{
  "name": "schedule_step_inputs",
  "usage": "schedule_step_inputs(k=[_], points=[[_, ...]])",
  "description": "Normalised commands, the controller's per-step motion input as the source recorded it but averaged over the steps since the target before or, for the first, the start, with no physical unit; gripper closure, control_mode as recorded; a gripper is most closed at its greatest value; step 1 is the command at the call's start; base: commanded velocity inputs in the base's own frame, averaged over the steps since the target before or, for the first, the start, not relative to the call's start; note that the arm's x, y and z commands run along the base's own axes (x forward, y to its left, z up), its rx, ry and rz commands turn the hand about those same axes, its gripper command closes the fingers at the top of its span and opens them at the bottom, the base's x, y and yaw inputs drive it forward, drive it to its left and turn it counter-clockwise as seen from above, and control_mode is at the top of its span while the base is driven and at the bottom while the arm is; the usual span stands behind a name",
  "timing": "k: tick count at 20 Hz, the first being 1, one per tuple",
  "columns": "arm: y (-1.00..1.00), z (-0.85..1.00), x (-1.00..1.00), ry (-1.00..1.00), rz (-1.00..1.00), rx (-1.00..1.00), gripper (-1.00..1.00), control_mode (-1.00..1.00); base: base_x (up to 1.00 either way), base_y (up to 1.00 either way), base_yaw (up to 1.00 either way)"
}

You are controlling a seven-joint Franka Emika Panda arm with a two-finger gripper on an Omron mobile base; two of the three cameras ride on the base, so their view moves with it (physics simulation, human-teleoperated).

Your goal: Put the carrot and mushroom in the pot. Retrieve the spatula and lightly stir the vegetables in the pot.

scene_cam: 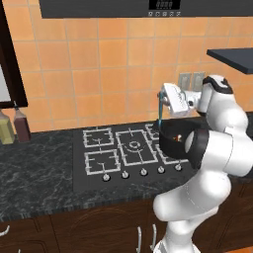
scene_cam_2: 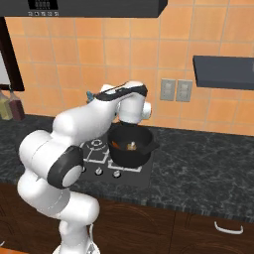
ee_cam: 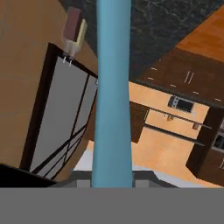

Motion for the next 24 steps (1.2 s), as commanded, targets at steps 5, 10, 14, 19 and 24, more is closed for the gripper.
schedule_step_inputs(k=[5, 10, 14, 19, 24], points=[[-0.87, -0.3, 0.61, 0.36, -0.22, 0.1, 1.0, -1.0, 0.0, 0.0, 0.0], [-0.4, -0.57, 0.5, 0.18, -0.12, 0.04, 1.0, -1.0, 0.0, 0.0, 0.0], [-0.17, -0.26, 0.61, 0.0, -0.05, 0.0, 1.0, -1.0, 0.0, 0.0, 0.0], [-0.48, -0.27, 0.41, 0.0, -0.03, 0.0, 1.0, -1.0, 0.0, 0.0, 0.0], [-0.44, -0.49, 0.15, 0.0, -0.03, 0.0, 1.0, -1.0, 0.0, 0.0, 0.0]])
